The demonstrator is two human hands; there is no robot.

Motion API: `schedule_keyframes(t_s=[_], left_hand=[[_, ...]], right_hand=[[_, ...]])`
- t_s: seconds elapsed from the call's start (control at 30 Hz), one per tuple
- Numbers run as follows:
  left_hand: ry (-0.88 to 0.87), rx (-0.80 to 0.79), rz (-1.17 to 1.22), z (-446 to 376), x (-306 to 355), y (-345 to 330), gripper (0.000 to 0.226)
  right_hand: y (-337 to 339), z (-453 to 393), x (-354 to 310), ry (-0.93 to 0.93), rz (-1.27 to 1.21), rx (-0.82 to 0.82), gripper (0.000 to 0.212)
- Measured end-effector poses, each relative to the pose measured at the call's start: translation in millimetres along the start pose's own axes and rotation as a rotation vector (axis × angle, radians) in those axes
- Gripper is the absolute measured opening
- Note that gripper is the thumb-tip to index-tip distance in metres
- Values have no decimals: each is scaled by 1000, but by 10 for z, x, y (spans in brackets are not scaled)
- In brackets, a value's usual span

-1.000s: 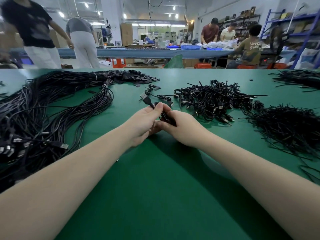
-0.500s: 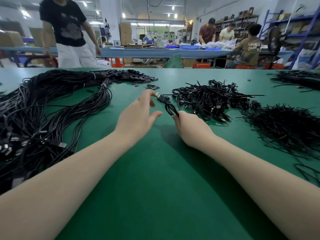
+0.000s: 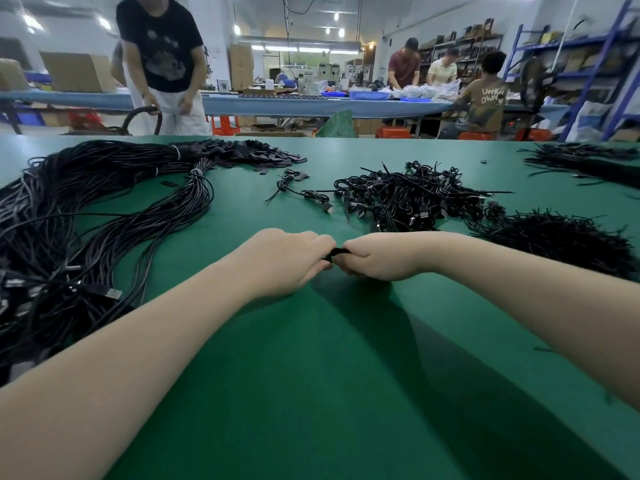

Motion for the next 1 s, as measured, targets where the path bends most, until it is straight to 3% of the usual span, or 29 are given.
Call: schedule_keyframes(t_s=[0.17,0.27,0.4,0.47,0.6,0.83,1.0], left_hand=[[61,-85,37,-26,76,-43,20],[156,-231,119,-14,16,-113,28],[250,-321,300,-51,-40,-129,34],[253,-324,309,-57,-36,-133,35],[258,-342,327,-61,-33,-137,36],[299,-356,342,-72,-24,-147,36],[361,-508,315,-195,12,-67,35]], right_hand=[[78,131,132,130,789,127,36],[396,396,448,-61,796,154,59],[681,965,1028,-571,827,26,39],[594,1135,1243,-678,734,-63,39],[357,1122,1401,-615,724,-39,45],[108,834,1495,-598,967,-193,28],[115,718,1385,-528,1109,-104,26]])
Point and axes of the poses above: each hand's wrist, its own z-axis away from the middle knuckle, its own y-axis out of the back of the hand, x = y × z, the point moved 2 cm from there along -z, towards the middle knuckle, and after that the axes turned 13 degrees about y, right-handed, at the moved point
